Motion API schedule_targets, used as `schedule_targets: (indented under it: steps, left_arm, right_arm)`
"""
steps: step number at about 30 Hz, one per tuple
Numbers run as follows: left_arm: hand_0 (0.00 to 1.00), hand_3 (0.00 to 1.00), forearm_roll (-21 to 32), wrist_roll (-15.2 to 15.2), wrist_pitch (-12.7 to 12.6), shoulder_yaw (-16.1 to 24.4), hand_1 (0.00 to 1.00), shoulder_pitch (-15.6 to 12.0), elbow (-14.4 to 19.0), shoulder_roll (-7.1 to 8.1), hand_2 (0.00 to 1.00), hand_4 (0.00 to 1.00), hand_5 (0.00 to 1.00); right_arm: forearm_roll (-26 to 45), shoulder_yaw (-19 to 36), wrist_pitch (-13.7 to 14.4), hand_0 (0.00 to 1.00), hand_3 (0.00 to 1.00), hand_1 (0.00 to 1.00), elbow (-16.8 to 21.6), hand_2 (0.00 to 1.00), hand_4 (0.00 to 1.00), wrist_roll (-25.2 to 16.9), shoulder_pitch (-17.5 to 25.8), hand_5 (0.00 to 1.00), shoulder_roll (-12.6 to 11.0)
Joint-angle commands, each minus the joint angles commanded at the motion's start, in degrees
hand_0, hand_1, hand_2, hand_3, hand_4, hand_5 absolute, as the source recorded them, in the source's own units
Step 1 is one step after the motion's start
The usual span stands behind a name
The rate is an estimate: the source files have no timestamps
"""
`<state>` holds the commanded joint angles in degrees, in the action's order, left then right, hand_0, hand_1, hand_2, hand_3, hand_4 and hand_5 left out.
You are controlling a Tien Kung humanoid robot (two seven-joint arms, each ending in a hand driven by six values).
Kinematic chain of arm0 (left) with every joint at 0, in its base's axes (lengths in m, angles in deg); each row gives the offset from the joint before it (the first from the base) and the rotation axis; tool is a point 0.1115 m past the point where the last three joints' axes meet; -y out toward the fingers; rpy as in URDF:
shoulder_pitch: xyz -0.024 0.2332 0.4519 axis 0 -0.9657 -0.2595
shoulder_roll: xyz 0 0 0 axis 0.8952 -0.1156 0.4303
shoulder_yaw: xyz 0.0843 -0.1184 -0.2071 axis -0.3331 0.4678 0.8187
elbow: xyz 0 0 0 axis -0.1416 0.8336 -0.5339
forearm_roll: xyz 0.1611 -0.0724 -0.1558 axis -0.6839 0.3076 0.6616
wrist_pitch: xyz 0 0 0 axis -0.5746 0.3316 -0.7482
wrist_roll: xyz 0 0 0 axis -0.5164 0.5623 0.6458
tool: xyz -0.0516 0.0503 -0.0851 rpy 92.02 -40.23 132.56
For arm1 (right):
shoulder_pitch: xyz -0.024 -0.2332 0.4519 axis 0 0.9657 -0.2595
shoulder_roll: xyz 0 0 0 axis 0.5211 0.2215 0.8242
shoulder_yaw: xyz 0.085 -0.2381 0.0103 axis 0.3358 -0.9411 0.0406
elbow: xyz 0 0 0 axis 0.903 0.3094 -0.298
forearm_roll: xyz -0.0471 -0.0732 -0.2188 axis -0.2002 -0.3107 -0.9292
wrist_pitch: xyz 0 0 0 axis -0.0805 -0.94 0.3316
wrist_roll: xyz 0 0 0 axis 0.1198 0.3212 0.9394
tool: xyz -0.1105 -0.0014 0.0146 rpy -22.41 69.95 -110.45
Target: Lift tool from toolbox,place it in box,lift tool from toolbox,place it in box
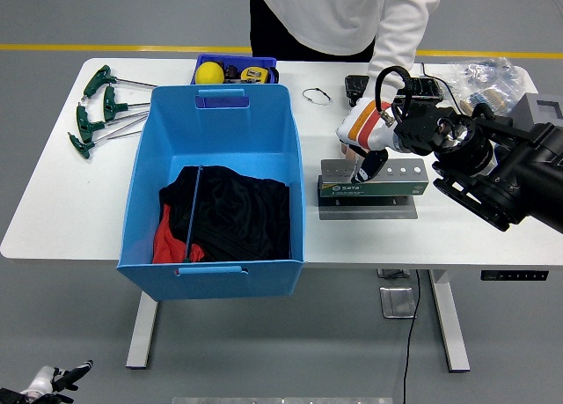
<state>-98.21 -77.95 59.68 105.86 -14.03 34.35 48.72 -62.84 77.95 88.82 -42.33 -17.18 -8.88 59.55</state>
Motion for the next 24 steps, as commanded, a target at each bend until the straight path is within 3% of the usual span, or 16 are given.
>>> schedule_targets:
  steps: [2, 3, 10, 14, 15, 18, 24]
  left_arm:
    - [0.648, 0.693, 0.4, 0.0, -0.3, 0.0, 0.548, -0.1, 0.0, -0.01, 0.663, 0.734, 0.712]
    - [0.649, 0.692, 0.5, -0.1, -0.3, 0.0, 0.547, -0.2, 0.0, 0.01, 0.664, 0.735, 0.712]
    - [0.649, 0.692, 0.3, -0.1, -0.4, 0.4, 0.547, -0.5, 0.0, 0.2, 0.664, 0.734, 0.712]
    - [0.649, 0.692, 0.2, 0.0, -0.3, 0.5, 0.547, -0.6, 0.0, 0.28, 0.664, 0.734, 0.712]
    - [0.649, 0.691, 0.4, -0.1, -0.3, 0.4, 0.547, -0.7, 0.0, 0.31, 0.663, 0.734, 0.712]
    - [0.649, 0.691, 0.2, -0.2, -0.4, 1.0, 0.547, -1.0, 0.0, 0.33, 0.663, 0.734, 0.712]
    - [0.643, 0.693, -0.7, -0.1, -0.2, 1.7, 0.544, -1.4, 0.0, 0.52, 0.661, 0.734, 0.712]
  right_arm:
    - [0.5, -0.1, 0.1, 0.227, 0.281, 0.16, 0.3, 0.231, 0.944, -0.1, -0.5, 0.684, -0.3]
    - [0.6, -0.2, 0.1, 0.18, 0.211, 0.113, 0.4, 0.176, 0.942, -0.1, -0.7, 0.688, -0.4]
    - [3.5, -0.7, 0.1, 0.13, 0.165, 0.075, 2.2, 0.133, 0.942, 0.1, -2.3, 0.691, -2.0]
    - [7.3, -1.5, -2.1, 0.13, 0.165, 0.075, 5.5, 0.133, 0.942, 1.7, -3.4, 0.691, -3.9]
    - [8.1, -1.8, -2.1, 0.097, 0.097, 0.041, 6.4, 0.093, 0.93, 2.1, -3.7, 0.693, -4.3]
    - [11.6, -3.7, -1.1, 0.097, 0.097, 0.041, 9.4, 0.093, 0.93, 4.0, -5.1, 0.693, -5.8]
    - [16.4, -3.7, -0.5, 0.075, 0.067, 0.008, 11.9, 0.062, 0.919, 5.5, -7.0, 0.699, -7.2]
